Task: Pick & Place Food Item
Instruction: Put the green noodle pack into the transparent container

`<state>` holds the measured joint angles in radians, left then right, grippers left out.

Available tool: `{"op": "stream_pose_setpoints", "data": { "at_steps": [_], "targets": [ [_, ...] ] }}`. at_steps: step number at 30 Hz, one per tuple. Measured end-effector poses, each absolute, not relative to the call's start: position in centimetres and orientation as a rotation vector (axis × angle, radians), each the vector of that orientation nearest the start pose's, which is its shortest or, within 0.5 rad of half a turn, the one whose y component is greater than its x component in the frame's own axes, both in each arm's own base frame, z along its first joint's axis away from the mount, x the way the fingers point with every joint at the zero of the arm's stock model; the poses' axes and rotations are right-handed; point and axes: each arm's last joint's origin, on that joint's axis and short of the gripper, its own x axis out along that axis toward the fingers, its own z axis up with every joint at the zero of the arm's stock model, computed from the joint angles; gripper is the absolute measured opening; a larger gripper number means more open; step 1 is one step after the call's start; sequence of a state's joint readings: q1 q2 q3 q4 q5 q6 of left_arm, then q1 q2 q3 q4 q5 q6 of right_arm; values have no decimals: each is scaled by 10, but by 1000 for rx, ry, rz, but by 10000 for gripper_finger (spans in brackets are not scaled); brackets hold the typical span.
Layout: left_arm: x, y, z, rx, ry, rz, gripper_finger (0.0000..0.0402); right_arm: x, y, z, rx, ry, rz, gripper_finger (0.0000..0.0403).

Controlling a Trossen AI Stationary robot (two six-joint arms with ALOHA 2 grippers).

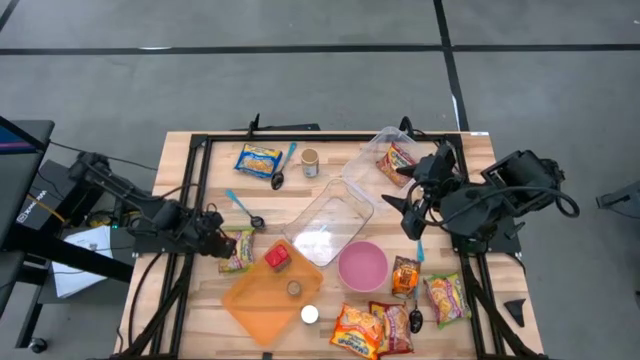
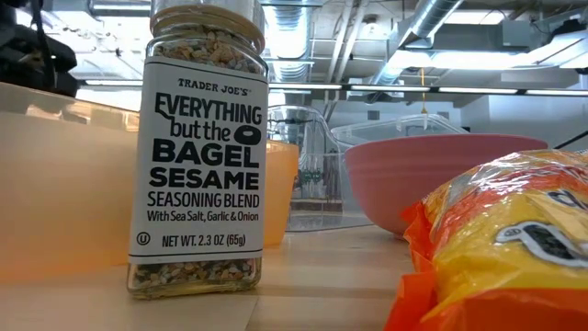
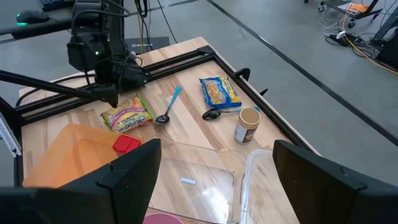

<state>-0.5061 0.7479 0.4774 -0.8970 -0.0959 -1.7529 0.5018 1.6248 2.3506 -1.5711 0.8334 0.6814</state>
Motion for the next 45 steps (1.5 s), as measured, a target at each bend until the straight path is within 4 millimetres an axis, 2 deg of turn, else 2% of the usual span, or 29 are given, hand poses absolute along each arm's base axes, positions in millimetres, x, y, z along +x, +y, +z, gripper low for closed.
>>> {"op": "stream_pose_setpoints", "data": {
  "at_steps": [5,13,17,23,28,34,39,45],
  "targets": [
    [104,-58,184,-1231,1003,760,77,220,97,507,118,526,-512,306],
    [114,-63,173,-1186,1016,847,53,222,97,506,108,529,-512,306],
    [127,-65,170,-1214,933,848,43,222,97,506,107,530,-512,306],
    [139,-57,169,-1233,804,895,32,222,97,506,94,535,-506,306],
    [137,-57,174,-1268,813,853,28,222,97,506,84,540,-500,306],
    [127,-71,176,-1319,889,786,27,222,97,506,82,541,-498,306],
    [117,-76,173,-1345,927,861,27,222,98,506,81,541,-495,306],
    [119,-70,173,-1322,873,899,32,222,98,506,57,548,-490,306]
  ]
}}
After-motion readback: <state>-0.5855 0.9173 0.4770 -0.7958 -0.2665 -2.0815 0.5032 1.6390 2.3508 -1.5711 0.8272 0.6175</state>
